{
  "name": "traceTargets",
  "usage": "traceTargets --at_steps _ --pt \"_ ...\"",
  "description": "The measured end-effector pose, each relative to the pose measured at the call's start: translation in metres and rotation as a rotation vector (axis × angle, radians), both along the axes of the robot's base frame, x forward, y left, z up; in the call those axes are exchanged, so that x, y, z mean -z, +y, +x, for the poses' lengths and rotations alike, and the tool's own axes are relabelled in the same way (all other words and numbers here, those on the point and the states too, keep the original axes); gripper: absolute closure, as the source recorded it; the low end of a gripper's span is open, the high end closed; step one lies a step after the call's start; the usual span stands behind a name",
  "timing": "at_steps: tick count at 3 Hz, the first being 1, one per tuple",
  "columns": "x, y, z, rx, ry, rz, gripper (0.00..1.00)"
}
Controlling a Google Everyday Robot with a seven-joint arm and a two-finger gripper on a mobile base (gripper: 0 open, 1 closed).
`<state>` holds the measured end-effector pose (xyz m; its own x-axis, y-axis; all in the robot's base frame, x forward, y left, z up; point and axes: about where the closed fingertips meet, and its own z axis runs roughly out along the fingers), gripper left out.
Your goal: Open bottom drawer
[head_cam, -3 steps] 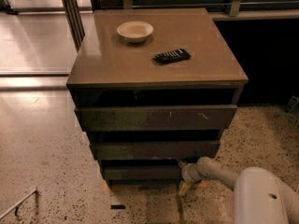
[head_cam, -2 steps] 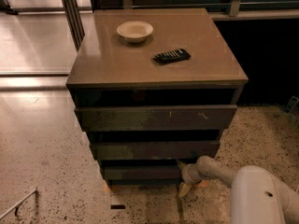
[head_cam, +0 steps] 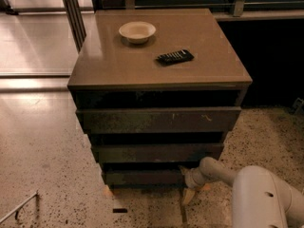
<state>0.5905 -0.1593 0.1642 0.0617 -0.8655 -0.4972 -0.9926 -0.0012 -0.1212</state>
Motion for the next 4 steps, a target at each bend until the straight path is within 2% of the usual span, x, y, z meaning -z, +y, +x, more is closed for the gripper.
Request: traceTargets --at_steps 2,4 --pt "-0.025 -0.012 -0.044 -0.012 0.102 -0.008 0.00" --pt "-0.029 -0.021 -0.093 -0.017 0.235 0.009 0.00"
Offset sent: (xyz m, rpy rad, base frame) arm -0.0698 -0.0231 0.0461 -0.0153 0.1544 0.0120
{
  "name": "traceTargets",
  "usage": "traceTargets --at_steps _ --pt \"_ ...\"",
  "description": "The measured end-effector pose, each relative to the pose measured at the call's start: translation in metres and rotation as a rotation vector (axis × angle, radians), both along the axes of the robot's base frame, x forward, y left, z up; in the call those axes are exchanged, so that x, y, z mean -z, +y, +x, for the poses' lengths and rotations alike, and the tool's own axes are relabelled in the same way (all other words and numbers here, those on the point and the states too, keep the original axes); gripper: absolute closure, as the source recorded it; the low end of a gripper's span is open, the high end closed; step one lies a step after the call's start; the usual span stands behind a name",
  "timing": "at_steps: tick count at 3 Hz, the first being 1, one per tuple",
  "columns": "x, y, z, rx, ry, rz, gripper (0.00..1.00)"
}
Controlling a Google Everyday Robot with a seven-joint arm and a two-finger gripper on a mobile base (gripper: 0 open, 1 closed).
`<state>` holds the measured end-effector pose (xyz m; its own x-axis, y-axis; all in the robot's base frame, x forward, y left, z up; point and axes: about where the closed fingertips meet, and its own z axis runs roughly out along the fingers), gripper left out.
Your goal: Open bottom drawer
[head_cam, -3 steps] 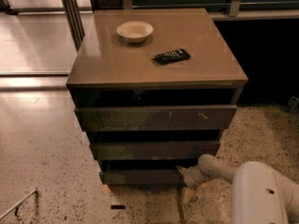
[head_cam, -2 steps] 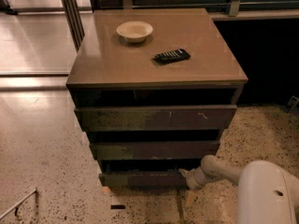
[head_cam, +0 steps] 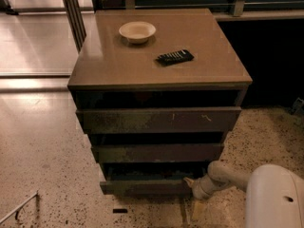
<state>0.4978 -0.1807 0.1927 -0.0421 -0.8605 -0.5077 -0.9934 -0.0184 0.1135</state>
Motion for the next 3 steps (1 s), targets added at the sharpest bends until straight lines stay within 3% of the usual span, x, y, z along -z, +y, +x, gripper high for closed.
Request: traceTargets --at_steps 1,3 --pt "-0.004 0.000 -0.001 0.000 0.002 0.000 0.00" --pt "-0.037 -0.008 -0.056 -0.023 0.148 -0.015 0.00"
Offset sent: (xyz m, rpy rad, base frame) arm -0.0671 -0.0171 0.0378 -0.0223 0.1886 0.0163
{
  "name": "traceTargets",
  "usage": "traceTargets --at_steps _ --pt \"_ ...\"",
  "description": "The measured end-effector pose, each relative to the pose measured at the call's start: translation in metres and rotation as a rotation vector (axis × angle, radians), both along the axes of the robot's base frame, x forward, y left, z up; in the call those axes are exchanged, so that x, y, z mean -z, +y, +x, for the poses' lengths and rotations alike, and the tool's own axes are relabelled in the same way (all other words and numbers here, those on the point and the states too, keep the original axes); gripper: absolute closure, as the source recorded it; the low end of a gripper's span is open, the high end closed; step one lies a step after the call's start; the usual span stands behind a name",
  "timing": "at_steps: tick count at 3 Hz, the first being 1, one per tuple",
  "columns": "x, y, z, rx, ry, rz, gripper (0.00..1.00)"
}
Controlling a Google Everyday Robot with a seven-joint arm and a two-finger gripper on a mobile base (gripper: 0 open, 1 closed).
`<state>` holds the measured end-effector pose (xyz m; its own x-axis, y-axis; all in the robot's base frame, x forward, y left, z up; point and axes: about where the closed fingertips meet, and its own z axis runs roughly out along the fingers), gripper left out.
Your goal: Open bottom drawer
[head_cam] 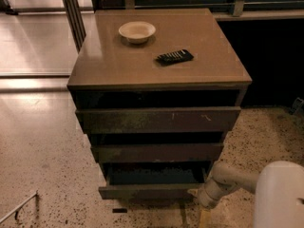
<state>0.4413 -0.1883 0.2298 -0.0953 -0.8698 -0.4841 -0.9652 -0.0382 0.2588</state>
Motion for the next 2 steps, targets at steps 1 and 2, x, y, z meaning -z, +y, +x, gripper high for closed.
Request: traceTargets --at_steps 1,2 --pt "-0.0181 0.0039 -0.0242 -0.037 0.073 0.007 0.00" --pt "-0.0181 0.0039 -0.0242 -0.037 0.074 0.007 0.00"
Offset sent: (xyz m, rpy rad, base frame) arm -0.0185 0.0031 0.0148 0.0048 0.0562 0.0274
